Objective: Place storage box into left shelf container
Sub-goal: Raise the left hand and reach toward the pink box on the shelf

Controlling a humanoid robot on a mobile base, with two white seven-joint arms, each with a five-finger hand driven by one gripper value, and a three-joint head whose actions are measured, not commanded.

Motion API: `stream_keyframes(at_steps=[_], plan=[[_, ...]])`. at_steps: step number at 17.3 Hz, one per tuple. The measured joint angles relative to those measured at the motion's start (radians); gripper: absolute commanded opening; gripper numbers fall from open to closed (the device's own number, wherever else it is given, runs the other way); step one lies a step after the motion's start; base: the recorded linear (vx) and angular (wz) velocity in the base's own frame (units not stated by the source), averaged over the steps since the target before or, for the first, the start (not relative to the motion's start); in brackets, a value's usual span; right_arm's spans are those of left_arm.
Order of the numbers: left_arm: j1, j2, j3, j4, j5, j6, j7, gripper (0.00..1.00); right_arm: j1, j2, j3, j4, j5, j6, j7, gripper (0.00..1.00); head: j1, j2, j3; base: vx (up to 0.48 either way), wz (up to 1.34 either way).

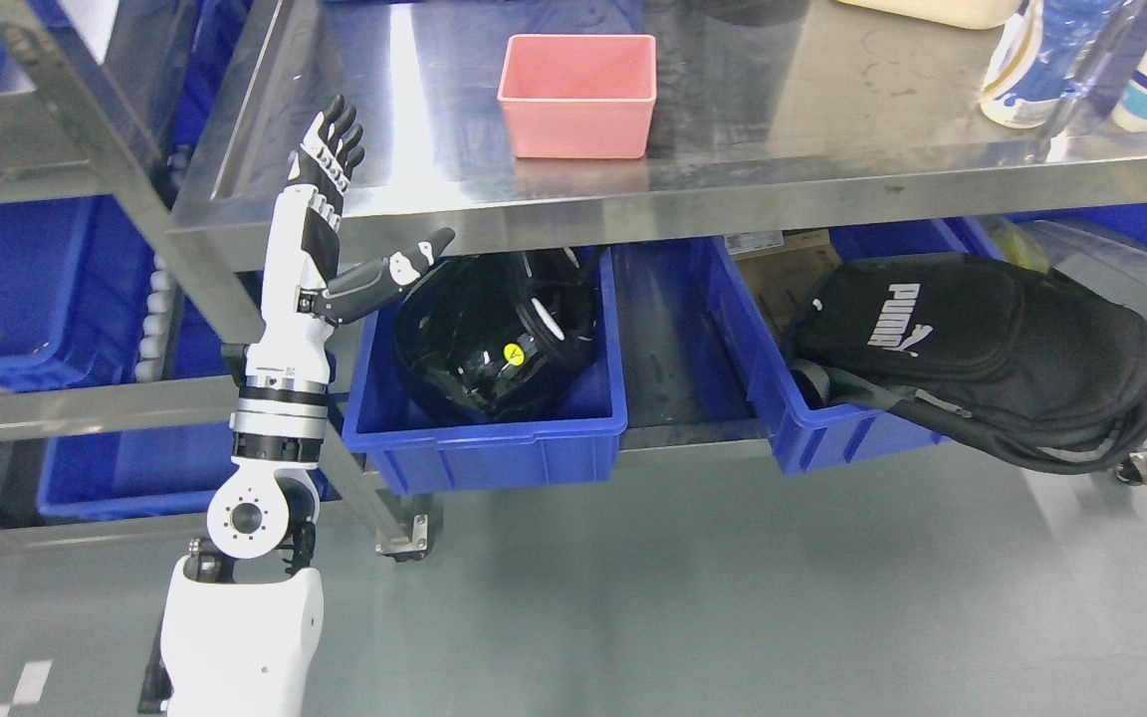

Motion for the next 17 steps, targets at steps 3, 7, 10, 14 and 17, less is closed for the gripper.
stream_keyframes(at_steps=[3, 7, 10, 14, 17], plan=[[-0.017, 0.000, 0.007, 0.009, 0.000, 0.002, 0.000, 1.00, 0.000, 0.000, 0.000, 0.000, 0.000, 0.003, 0.000, 1.00, 0.0000, 0.000, 0.000, 0.142, -0.12], [-0.048, 0.001, 0.013, 0.017, 0.000, -0.002, -0.045, 1.00, 0.000, 0.000, 0.000, 0.000, 0.000, 0.004, 0.000, 1.00, 0.0000, 0.000, 0.000, 0.136, 0.00], [-0.114, 0.026, 0.016, 0.021, 0.000, -0.009, -0.244, 1.00, 0.000, 0.000, 0.000, 0.000, 0.000, 0.005, 0.000, 1.00, 0.0000, 0.000, 0.000, 0.092, 0.00], [-0.254, 0.108, 0.019, 0.045, -0.013, 0.092, -0.478, 1.00, 0.000, 0.000, 0.000, 0.000, 0.000, 0.005, 0.000, 1.00, 0.0000, 0.000, 0.000, 0.055, 0.00], [-0.334, 0.175, -0.006, 0.075, -0.074, 0.123, -0.597, 0.98, 0.000, 0.000, 0.000, 0.000, 0.000, 0.005, 0.000, 1.00, 0.0000, 0.000, 0.000, 0.024, 0.00]])
